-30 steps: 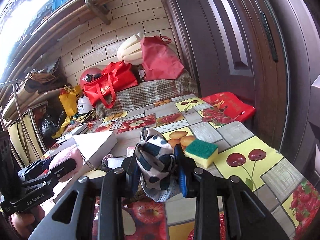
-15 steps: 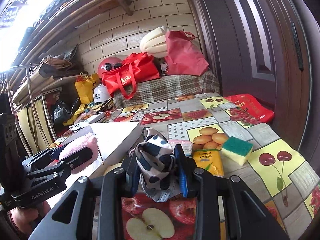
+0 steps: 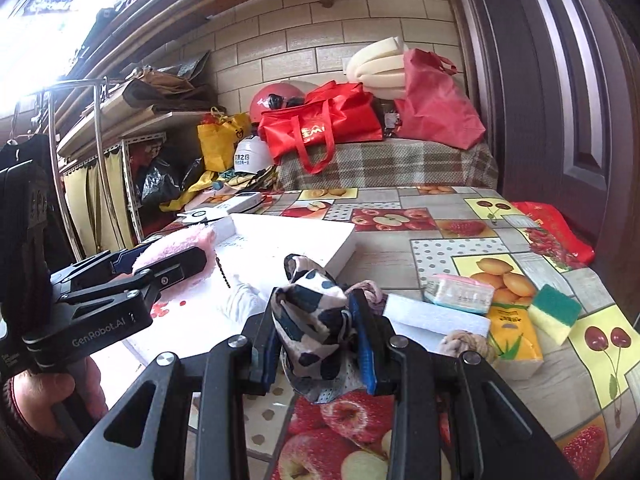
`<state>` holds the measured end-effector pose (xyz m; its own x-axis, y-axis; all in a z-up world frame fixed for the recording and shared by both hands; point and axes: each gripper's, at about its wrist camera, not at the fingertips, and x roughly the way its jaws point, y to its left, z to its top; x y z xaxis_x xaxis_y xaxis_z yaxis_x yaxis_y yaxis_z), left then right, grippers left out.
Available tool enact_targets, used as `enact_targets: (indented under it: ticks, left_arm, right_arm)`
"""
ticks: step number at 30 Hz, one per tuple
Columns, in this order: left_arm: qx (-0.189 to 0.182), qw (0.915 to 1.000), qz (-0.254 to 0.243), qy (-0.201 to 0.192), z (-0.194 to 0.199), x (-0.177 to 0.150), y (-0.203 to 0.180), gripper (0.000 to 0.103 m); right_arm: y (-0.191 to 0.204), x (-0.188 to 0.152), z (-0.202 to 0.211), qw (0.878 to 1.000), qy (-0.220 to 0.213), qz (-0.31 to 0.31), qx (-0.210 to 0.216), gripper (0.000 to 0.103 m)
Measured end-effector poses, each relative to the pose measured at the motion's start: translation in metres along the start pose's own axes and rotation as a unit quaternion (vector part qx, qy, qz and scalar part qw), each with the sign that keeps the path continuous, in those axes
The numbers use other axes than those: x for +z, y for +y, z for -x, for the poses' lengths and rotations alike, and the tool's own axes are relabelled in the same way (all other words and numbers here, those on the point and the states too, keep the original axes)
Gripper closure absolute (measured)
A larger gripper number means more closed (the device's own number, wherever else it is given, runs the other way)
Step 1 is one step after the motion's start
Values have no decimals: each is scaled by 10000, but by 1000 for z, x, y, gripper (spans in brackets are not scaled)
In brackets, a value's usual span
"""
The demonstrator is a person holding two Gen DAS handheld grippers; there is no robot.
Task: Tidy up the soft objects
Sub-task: 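Carry the pink plush and cow-print cloth into the white box and release both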
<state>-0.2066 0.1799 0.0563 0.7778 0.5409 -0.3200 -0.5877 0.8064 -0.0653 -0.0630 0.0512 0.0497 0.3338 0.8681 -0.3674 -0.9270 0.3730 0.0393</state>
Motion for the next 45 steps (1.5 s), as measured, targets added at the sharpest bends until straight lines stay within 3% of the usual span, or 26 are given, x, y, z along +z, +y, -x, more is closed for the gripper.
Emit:
enact_targets:
  ticks: [8, 14, 18, 22, 26, 29, 30, 31, 33, 34, 37, 45]
  left_arm:
    - [648, 9949, 770, 64, -4, 0, 66, 50]
    - [748, 9928, 924, 159, -12, 0, 78, 49]
    - [743, 9923, 950, 299, -20, 1, 82, 48]
    - [682, 9913, 1065, 376, -22, 1, 87, 48]
    - [679, 9913, 1052, 409, -24, 1, 87, 48]
    - [761, 9909, 1037, 397, -23, 1, 86, 45]
    - [817, 9907, 1026, 367, -22, 1, 86, 41]
    - [875, 9905, 1016, 321, -20, 1, 86, 32]
    - [983, 9899, 998, 201, -15, 0, 84, 10]
    - [996, 9900, 988, 141, -13, 0, 84, 0]
    - [1006, 9904, 943, 31, -9, 0, 83, 0]
    - [986, 9893, 1078, 24, -9, 0, 88, 0]
  right_arm:
    - [43, 7, -22, 9983, -121, 479, 304, 70]
    - [72, 13, -47, 9946, 6, 753, 711, 70]
    - [85, 13, -67, 9899, 438, 924, 985, 70]
    - [91, 9, -95, 9768, 1274, 987, 1410, 70]
    - [85, 4, -117, 9718, 1837, 740, 1277, 70]
    - [70, 8, -116, 9804, 1685, 314, 973, 71]
    - [67, 8, -113, 9831, 1615, 241, 825, 62]
    - [65, 8, -114, 9841, 1604, 186, 736, 40]
    - [63, 9, -108, 9861, 1470, 136, 764, 15]
    - [64, 10, -103, 9879, 1362, 152, 724, 11]
    - [65, 12, -94, 9911, 1133, 201, 666, 0]
    - [55, 16, -75, 9954, 695, -16, 659, 0]
